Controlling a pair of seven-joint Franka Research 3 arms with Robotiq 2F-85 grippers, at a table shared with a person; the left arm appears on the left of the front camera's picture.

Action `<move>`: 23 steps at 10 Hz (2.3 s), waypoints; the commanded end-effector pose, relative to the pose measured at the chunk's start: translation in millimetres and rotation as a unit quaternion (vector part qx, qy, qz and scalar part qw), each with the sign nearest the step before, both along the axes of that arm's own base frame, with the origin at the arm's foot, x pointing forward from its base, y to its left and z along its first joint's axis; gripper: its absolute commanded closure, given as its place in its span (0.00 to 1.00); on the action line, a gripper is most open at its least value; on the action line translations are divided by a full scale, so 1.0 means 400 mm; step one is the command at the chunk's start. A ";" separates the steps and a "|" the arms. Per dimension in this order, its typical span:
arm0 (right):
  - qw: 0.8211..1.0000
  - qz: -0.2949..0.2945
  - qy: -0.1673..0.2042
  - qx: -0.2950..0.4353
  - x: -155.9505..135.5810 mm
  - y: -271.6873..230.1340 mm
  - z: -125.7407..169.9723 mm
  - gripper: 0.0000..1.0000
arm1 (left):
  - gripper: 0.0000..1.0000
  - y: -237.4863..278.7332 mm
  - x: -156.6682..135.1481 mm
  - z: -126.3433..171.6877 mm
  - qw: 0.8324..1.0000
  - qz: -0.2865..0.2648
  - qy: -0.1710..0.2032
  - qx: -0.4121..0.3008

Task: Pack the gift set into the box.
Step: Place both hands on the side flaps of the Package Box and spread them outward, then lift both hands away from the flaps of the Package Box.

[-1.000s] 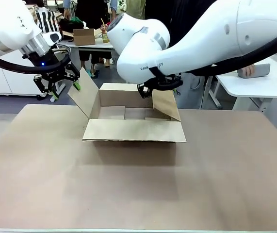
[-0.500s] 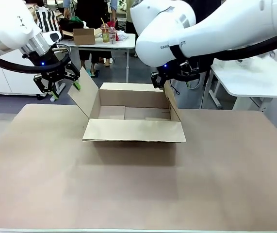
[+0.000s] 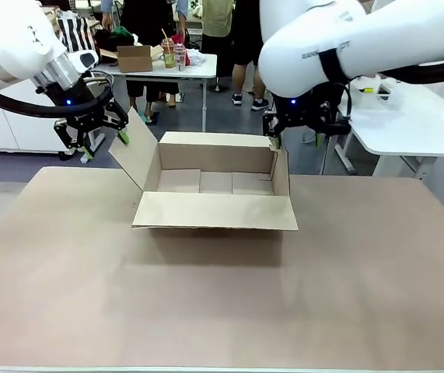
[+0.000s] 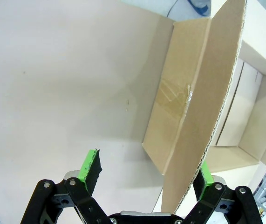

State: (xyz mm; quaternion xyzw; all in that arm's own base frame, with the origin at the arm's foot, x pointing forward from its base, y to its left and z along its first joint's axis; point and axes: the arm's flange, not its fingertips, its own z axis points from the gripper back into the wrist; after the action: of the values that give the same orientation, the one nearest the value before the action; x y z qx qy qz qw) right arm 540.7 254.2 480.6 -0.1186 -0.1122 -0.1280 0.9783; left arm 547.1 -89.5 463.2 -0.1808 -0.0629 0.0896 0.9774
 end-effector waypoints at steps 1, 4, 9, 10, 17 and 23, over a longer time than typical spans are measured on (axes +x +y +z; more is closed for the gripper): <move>0.999 0.003 0.000 0.039 -0.044 -0.083 -0.016 0.00 | 0.00 -0.001 -0.002 0.005 1.000 0.007 0.001 0.007; 0.996 -0.025 0.000 0.082 -0.059 -0.188 -0.032 0.00 | 0.00 -0.001 -0.002 0.005 1.000 0.007 0.001 0.007; 0.997 -0.039 0.003 0.067 -0.037 -0.184 -0.030 0.00 | 0.00 -0.001 -0.002 0.005 1.000 0.007 0.001 0.007; 0.997 -0.039 0.003 0.067 -0.037 -0.184 -0.030 0.00 | 0.00 -0.001 -0.002 0.005 1.000 0.007 0.001 0.007; 0.997 -0.039 0.003 0.067 -0.037 -0.184 -0.030 0.00 | 0.00 -0.001 -0.002 0.005 1.000 0.007 0.001 0.007; 0.997 -0.039 0.003 0.067 -0.037 -0.184 -0.030 0.00 | 0.00 -0.001 -0.002 0.005 1.000 0.007 0.001 0.007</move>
State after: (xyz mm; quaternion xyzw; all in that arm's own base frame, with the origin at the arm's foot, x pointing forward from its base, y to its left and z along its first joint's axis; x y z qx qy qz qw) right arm 522.4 179.0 466.8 -0.0449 -0.0921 -0.1634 0.9812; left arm 547.1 -89.5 463.2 -0.1808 -0.0630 0.0896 0.9774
